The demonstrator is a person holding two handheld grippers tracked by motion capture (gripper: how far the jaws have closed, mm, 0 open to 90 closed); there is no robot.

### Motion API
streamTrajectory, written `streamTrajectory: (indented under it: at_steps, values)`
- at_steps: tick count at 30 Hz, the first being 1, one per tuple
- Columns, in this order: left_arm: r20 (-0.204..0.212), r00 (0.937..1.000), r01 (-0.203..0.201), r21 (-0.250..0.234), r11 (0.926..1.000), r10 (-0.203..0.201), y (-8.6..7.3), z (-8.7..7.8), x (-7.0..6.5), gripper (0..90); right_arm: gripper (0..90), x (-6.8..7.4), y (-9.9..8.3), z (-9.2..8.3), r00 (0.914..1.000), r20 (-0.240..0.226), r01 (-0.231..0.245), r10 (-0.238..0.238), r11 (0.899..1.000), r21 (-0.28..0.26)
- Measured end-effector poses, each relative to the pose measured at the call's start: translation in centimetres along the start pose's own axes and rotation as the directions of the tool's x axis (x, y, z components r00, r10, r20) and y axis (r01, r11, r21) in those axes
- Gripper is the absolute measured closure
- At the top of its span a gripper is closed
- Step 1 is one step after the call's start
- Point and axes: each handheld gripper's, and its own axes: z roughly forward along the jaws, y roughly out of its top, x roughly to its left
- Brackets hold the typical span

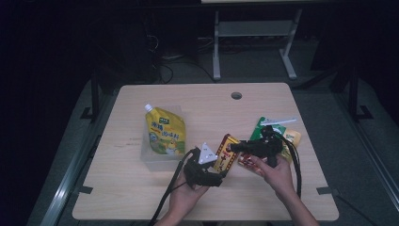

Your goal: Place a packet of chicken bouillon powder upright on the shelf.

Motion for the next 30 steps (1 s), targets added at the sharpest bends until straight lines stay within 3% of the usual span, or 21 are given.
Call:
streamTrajectory:
  at_steps: [4,7,10,11,14,24,25,30]
  values:
    - [0.003,1.0000,0.003,0.004,1.0000,-0.003,-0.3,-0.3,0.1,26.9,67.4,0.3,0.3,0.1,0.9995,0.011,0.028,-0.028,0.999,0.015]
    - [0.032,0.9989,0.035,0.004,0.9994,-0.035,-0.6,-0.7,0.2,26.5,67.4,0.4,0.7,0.0,0.9987,0.004,0.050,-0.050,0.999,0.018]
    - [0.040,0.9989,0.025,0.014,0.9996,-0.025,-0.9,-1.0,0.1,26.3,67.4,0.7,1.1,0.0,0.9966,0.000,0.082,-0.082,0.996,0.025]
    - [0.042,0.9988,0.023,0.013,0.9996,-0.024,-1.0,-1.1,0.1,26.3,67.4,0.9,1.5,0.1,0.9937,0.004,0.111,-0.112,0.993,0.037]
    - [0.052,0.9984,0.024,0.014,0.9996,-0.025,-1.2,-1.5,0.1,26.3,67.4,0.9,1.8,0.3,0.9900,0.004,0.141,-0.141,0.989,0.042]
    - [0.102,0.9945,0.024,0.006,0.9997,-0.025,-2.5,-2.0,-0.5,27.3,67.3,1.9,3.4,0.7,0.9821,-0.015,0.189,-0.188,0.979,0.075]
    - [0.102,0.9945,0.024,0.005,0.9997,-0.024,-2.6,-2.0,-0.5,27.3,67.3,2.2,3.7,0.8,0.9773,-0.018,0.212,-0.211,0.974,0.078]
    - [0.129,0.9914,0.021,0.005,0.9998,-0.021,-3.1,-2.1,-0.6,27.0,67.3,2.8,4.6,1.4,0.9692,-0.048,0.244,-0.241,0.967,0.071]
